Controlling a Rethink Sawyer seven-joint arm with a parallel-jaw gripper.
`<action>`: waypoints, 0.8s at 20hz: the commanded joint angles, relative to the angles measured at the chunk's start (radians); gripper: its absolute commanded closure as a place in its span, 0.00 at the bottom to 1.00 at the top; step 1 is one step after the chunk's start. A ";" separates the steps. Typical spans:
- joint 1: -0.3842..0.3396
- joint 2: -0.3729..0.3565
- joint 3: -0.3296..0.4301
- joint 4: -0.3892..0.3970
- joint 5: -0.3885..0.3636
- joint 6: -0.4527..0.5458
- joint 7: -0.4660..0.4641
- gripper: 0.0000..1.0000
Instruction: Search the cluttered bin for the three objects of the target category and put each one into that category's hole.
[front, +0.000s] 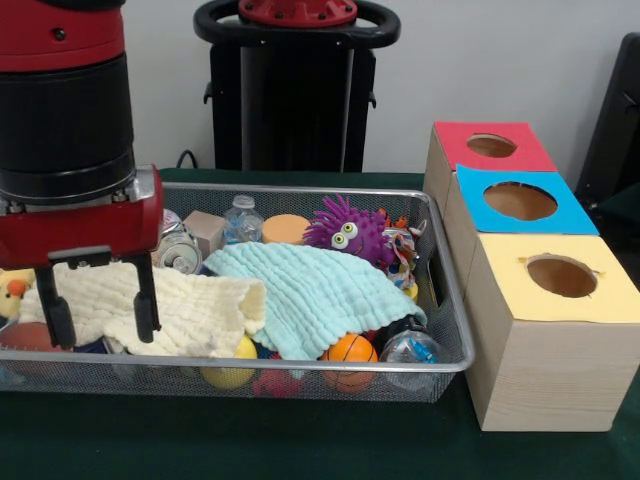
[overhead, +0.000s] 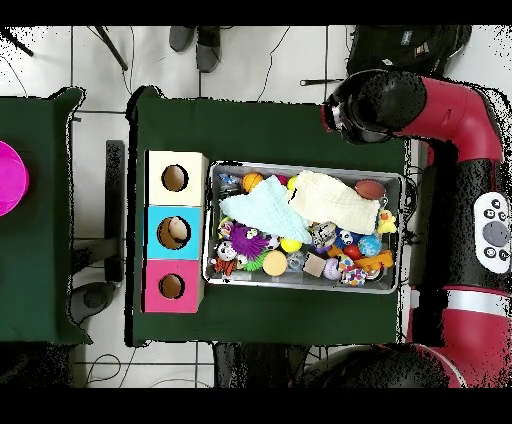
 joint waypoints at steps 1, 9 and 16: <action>-0.016 0.005 -0.033 0.150 0.018 -0.030 -0.032 0.00; -0.016 0.010 -0.036 0.166 0.017 -0.021 -0.038 0.00; -0.015 0.006 -0.038 0.193 0.017 -0.034 -0.032 0.00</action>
